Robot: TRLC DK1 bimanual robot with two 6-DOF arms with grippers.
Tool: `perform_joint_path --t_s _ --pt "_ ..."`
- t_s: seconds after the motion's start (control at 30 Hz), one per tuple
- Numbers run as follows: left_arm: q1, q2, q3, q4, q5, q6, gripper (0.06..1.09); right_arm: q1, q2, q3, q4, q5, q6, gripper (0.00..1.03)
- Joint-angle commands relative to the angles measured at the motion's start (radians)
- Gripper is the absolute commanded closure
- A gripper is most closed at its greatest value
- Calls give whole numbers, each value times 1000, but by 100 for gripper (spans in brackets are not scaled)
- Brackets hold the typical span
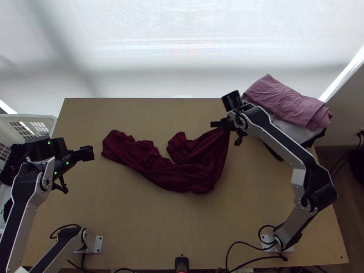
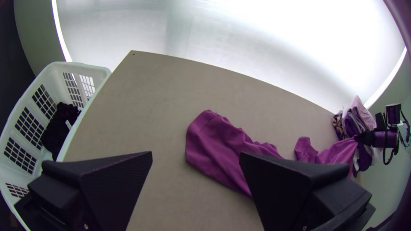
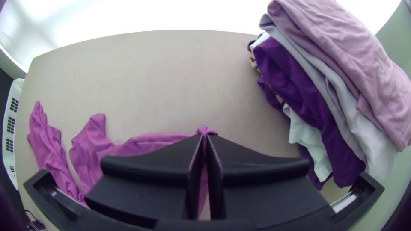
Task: Fold the t-shirt
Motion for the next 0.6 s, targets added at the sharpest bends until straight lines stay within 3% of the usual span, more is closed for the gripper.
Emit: perform_joint_path --t_s 0.0,0.07,0.1,0.13,0.2,0.23,0.47,0.57 --pt "-11 22 27 10 8 21 10 -10 -39 -63 33 13 -29 100" --pt "-17 28 35 10 10 21 10 -10 -42 -89 56 15 -43 99" --pt "-18 31 41 10 10 20 10 -9 -42 -95 60 16 -42 92" --pt "-23 36 45 10 10 20 10 -9 -42 -103 62 16 -42 71" --pt "-29 42 55 10 10 20 10 -10 -34 -109 62 15 -36 12" --pt "-31 42 58 10 10 20 10 -10 -28 -107 62 15 -37 4" --pt "-32 57 82 8 8 20 10 -35 -34 -63 69 15 -71 4" --pt "-32 57 82 7 10 18 10 -56 -10 15 76 -87 -97 4"
